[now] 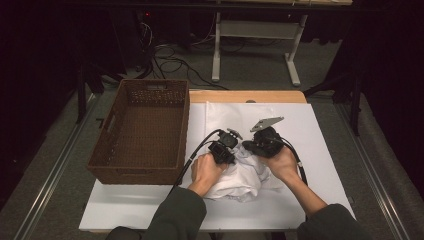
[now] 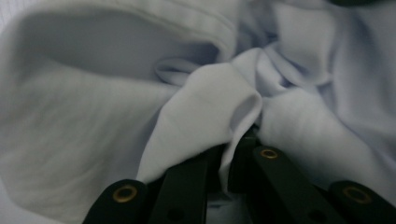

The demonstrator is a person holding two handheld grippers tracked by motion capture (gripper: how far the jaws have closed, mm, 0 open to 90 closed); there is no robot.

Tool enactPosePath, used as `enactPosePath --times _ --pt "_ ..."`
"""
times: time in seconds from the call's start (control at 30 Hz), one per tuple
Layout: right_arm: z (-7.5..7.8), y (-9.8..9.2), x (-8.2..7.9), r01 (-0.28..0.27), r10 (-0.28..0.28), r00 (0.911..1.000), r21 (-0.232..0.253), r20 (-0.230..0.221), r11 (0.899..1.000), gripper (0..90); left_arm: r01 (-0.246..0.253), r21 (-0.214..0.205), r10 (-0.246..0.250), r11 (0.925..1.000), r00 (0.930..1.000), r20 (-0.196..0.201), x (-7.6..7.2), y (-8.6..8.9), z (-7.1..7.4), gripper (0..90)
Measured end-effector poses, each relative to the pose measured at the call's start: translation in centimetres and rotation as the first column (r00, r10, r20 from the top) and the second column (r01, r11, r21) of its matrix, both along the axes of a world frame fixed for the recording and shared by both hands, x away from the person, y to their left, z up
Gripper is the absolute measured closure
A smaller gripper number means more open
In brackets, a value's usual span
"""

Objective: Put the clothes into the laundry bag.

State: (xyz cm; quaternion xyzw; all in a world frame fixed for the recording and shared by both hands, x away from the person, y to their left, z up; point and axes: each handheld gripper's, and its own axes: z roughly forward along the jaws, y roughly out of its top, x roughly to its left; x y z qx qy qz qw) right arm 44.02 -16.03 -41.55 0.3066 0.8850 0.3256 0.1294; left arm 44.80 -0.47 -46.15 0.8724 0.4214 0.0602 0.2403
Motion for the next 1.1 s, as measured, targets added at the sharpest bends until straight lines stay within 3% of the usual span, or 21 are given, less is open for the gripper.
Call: enactPosePath --times 0.07,0.13,0.23,0.33,0.4,0.57,0.73,0.87,0.97,1.0,1.1 --pt "-0.2 0.1 -0.2 -0.013 0.013 0.9999 -0.013 -0.006 1.000 90.0 0.000 -0.014 0.000 0.9999 0.9999 -0.012 0.1 0.3 0.3 85.2" --pt "-0.6 0.2 -0.2 -0.025 0.025 0.9996 -0.021 -0.013 0.999 90.0 0.015 0.006 -0.015 0.9999 0.9999 -0.003 -0.3 0.7 0.9 78.5" --pt "-1.5 0.3 -0.2 -0.034 0.032 0.9988 -0.047 -0.036 0.998 90.0 0.000 0.021 0.000 0.9998 0.9999 0.011 -0.9 1.7 2.5 60.0" --pt "-2.0 0.2 -0.2 -0.031 0.028 0.9984 -0.053 -0.049 0.998 90.0 -0.033 0.017 0.033 0.9993 0.9994 -0.002 -0.9 2.8 4.2 48.2" --pt "-2.2 0.2 -0.1 -0.035 0.032 0.9980 -0.056 -0.054 0.998 90.0 -0.052 0.026 0.052 0.9983 0.9986 0.011 -0.8 3.3 5.3 42.3" --pt "-2.4 0.3 -0.1 -0.024 0.020 0.9979 -0.063 -0.061 0.998 90.0 -0.092 0.009 0.091 0.9957 0.9942 0.057 -0.3 4.3 7.2 34.9" --pt "-2.5 0.2 0.0 -0.030 0.025 0.9975 -0.071 -0.065 0.997 90.0 -0.109 0.024 0.107 0.9938 0.9923 0.062 1.6 4.0 7.2 31.3" --pt "-2.5 0.2 0.1 -0.030 0.025 0.9975 -0.072 -0.066 0.997 90.0 -0.125 0.037 0.123 0.9914 0.9913 0.046 3.1 3.3 6.6 31.0" --pt "-2.5 0.1 0.1 -0.027 0.023 0.9974 -0.070 -0.068 0.997 90.0 -0.133 0.053 0.133 0.9897 0.9910 0.015 4.0 3.0 5.8 39.0" --pt "-2.5 0.1 0.1 -0.030 0.026 0.9974 -0.068 -0.068 0.997 90.0 -0.126 0.061 0.125 0.9902 0.9920 0.012 4.1 3.0 5.6 44.3" --pt "-2.6 0.0 0.2 -0.027 0.023 0.9973 -0.062 -0.069 0.998 90.0 -0.058 0.065 0.056 0.9962 0.9980 0.029 3.7 2.8 5.3 72.5"
